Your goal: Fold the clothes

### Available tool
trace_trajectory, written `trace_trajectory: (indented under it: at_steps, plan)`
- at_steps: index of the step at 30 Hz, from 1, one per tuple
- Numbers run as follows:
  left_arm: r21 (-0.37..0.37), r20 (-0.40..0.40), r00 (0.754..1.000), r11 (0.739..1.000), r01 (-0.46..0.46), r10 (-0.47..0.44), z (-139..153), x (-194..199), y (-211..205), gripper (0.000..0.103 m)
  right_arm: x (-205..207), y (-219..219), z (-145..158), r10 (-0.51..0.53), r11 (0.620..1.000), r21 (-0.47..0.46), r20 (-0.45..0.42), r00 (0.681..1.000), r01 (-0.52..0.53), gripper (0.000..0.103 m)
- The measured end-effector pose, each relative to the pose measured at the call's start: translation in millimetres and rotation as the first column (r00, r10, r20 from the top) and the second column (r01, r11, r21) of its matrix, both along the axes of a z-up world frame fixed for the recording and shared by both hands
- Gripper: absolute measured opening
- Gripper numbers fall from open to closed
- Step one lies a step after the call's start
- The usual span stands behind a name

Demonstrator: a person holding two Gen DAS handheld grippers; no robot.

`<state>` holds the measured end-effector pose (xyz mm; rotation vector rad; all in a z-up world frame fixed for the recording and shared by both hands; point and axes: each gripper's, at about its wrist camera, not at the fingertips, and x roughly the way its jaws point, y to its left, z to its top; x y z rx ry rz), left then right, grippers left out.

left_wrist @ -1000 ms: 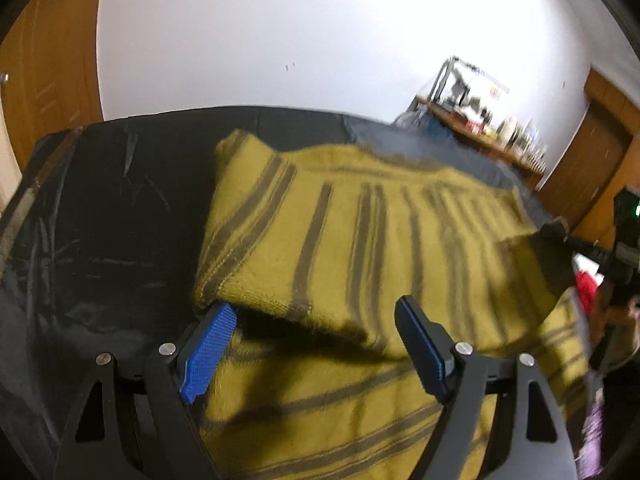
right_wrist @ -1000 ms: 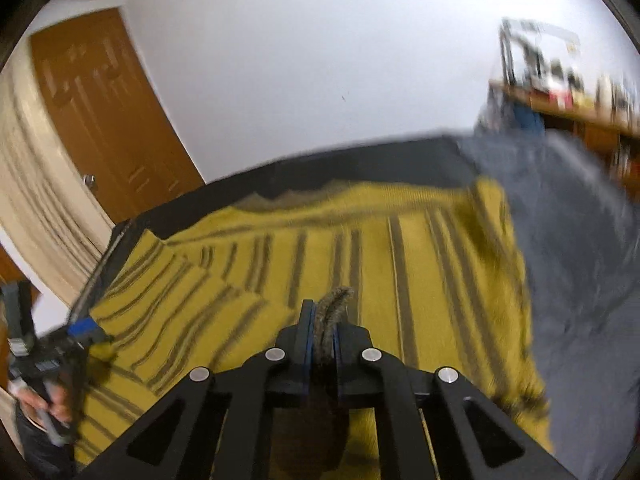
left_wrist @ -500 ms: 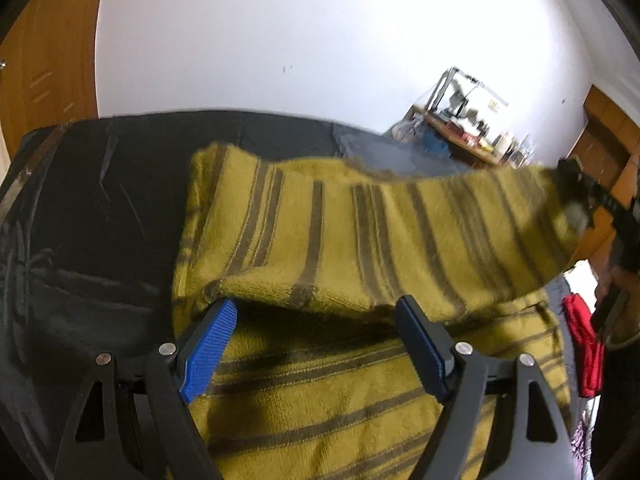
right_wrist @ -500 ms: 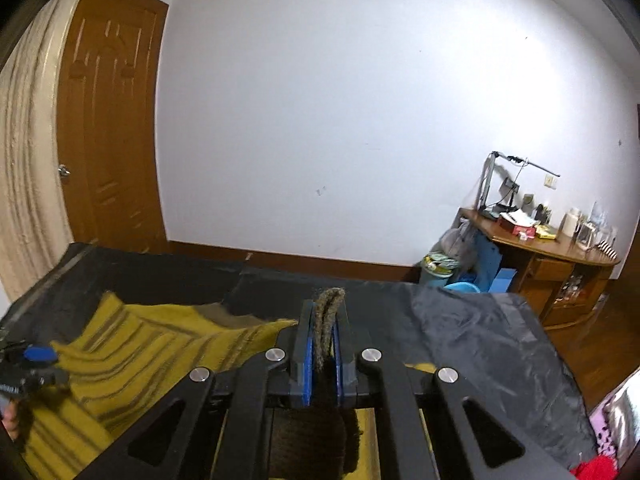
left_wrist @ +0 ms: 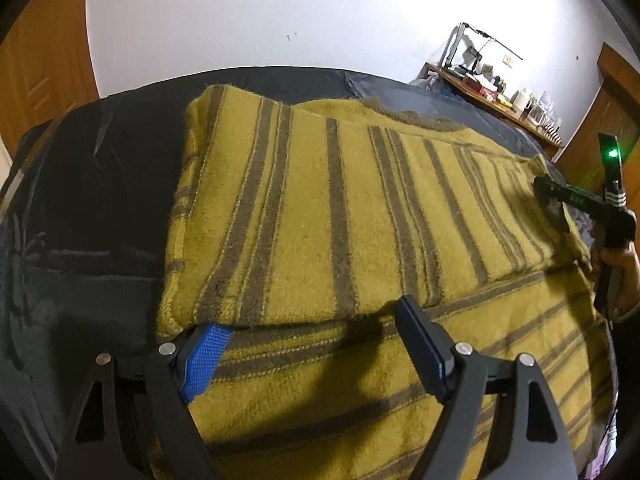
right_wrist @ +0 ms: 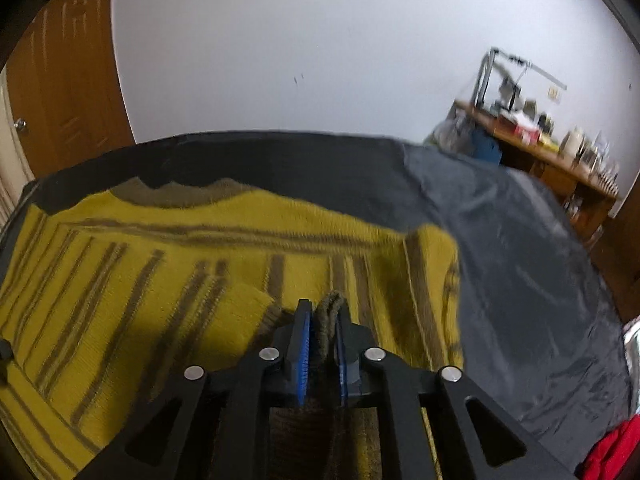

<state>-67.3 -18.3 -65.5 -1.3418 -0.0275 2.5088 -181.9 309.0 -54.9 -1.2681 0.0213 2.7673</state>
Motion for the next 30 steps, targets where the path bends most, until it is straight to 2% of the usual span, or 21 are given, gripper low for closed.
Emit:
trace_trajectory:
  at_steps: [1, 3, 5, 6, 9, 13, 17, 20, 24, 30]
  plan:
    - [-0.007, 0.0, 1.0, 1.0, 0.002, -0.002, 0, 1, 0, 0.084, 3, 5, 2, -0.009, 1.0, -0.018, -0.008, 1.0, 0.009, 0.016]
    - [-0.009, -0.004, 1.0, 1.0, 0.007, -0.007, 2, 6, -6, 0.084, 9, 13, 8, -0.029, 0.999, -0.047, -0.027, 0.999, 0.028, 0.03]
    - [0.007, -0.008, 1.0, 1.0, 0.013, -0.013, 6, 11, -13, 0.084, 15, 20, 15, -0.049, 0.997, -0.063, -0.05, 0.998, 0.046, 0.076]
    - [0.016, -0.01, 1.0, 1.0, 0.011, -0.011, 9, 13, -16, 0.084, 19, 22, 18, -0.055, 0.996, -0.07, -0.064, 0.996, 0.05, 0.079]
    - [0.04, -0.027, 1.0, 0.999, -0.015, 0.016, 20, 17, -26, 0.084, 30, 26, 29, -0.057, 0.994, -0.103, -0.104, 0.993, 0.046, 0.079]
    - [0.067, -0.076, 0.995, 0.996, -0.063, 0.068, 38, 14, -37, 0.084, 33, 10, 36, 0.005, 0.985, -0.17, -0.118, 0.993, -0.025, 0.079]
    - [0.13, -0.107, 0.99, 0.989, -0.076, 0.09, 54, -6, -31, 0.084, 26, -19, 27, 0.104, 0.98, -0.161, -0.085, 0.991, -0.117, 0.079]
    - [0.158, -0.107, 0.991, 0.986, -0.061, 0.078, 58, -29, -17, 0.084, 23, -35, 13, 0.139, 0.982, -0.121, -0.054, 0.989, -0.144, 0.079]
    - [0.136, -0.094, 0.993, 0.989, -0.064, 0.077, 48, -67, 2, 0.084, 20, -39, -1, 0.136, 0.987, -0.083, -0.02, 0.99, -0.137, 0.079]
    - [0.086, 0.038, 0.985, 0.982, -0.17, 0.167, 7, -123, 1, 0.084, 22, -35, -10, 0.137, 0.989, -0.059, -0.008, 0.991, -0.137, 0.079]
